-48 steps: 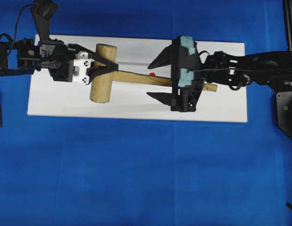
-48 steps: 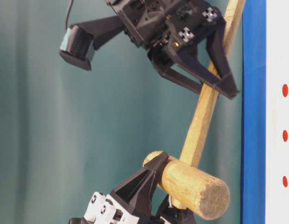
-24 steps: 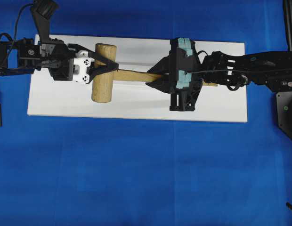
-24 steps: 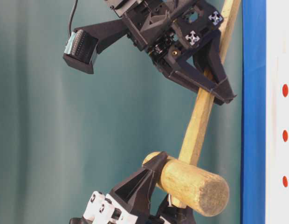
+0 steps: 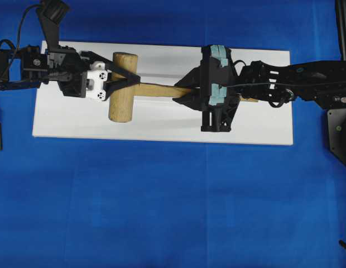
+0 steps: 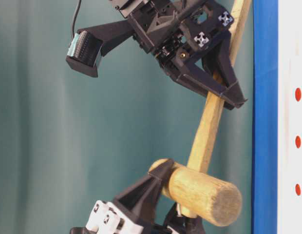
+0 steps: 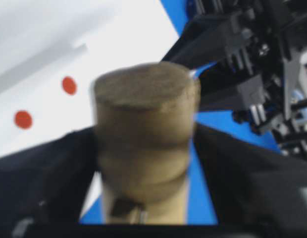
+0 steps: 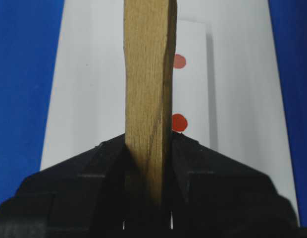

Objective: Hit the mark with a hammer.

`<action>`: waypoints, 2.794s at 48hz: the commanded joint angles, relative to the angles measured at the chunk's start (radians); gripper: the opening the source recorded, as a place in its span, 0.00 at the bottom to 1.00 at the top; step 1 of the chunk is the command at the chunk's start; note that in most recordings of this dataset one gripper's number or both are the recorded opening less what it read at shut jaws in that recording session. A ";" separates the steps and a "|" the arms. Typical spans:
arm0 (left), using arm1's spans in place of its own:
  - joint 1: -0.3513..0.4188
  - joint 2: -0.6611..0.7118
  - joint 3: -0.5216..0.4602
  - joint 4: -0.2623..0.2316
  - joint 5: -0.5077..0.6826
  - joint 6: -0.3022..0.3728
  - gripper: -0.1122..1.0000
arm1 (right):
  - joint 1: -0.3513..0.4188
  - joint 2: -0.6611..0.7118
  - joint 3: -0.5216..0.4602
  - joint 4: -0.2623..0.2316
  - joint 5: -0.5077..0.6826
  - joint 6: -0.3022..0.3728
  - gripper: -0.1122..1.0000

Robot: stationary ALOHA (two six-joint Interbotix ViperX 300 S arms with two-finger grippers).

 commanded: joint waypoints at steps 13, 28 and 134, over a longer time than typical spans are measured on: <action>-0.008 -0.017 -0.028 0.003 -0.005 0.015 0.90 | 0.003 -0.049 0.000 0.000 -0.009 0.012 0.17; -0.008 -0.081 0.031 0.003 0.012 0.017 0.90 | 0.003 -0.190 0.115 0.015 -0.009 0.020 0.17; -0.008 -0.209 0.144 0.005 0.026 0.850 0.89 | 0.445 0.190 -0.153 0.474 -0.152 0.023 0.17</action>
